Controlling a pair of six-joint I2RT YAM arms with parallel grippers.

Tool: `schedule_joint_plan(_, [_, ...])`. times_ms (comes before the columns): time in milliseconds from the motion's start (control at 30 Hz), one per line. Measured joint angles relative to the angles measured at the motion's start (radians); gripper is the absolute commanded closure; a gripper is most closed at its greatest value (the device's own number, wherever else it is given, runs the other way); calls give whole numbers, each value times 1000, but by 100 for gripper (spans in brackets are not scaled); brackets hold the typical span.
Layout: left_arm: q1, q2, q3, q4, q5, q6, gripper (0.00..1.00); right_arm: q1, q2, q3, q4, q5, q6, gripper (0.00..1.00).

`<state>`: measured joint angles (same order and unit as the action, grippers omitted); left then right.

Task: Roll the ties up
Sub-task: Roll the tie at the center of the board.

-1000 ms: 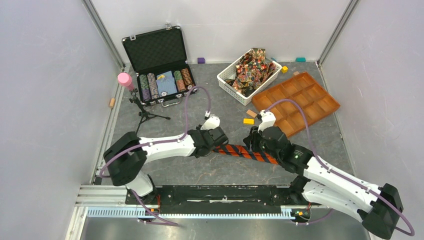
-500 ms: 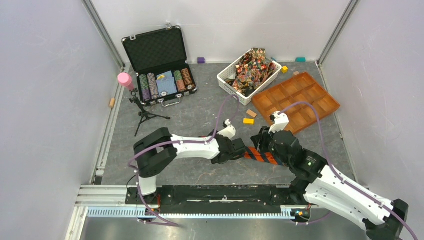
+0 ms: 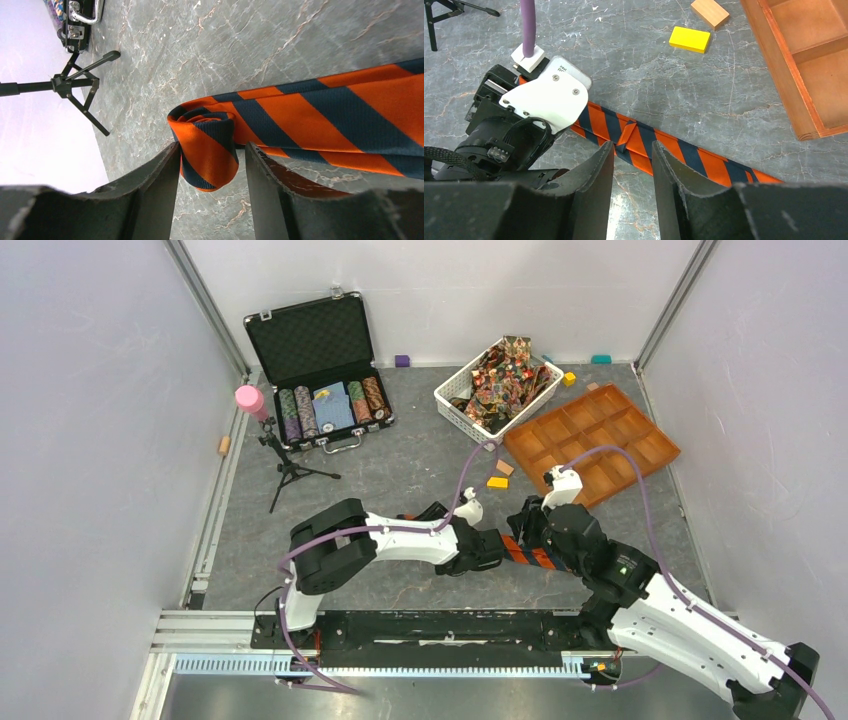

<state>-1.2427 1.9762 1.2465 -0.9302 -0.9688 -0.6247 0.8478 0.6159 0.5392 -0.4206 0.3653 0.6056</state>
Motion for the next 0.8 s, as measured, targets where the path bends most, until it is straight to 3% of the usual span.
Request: schedule_joint_plan(800, [-34,32,78,25,66,-17,42,0,-23,0,-24,11,11,58])
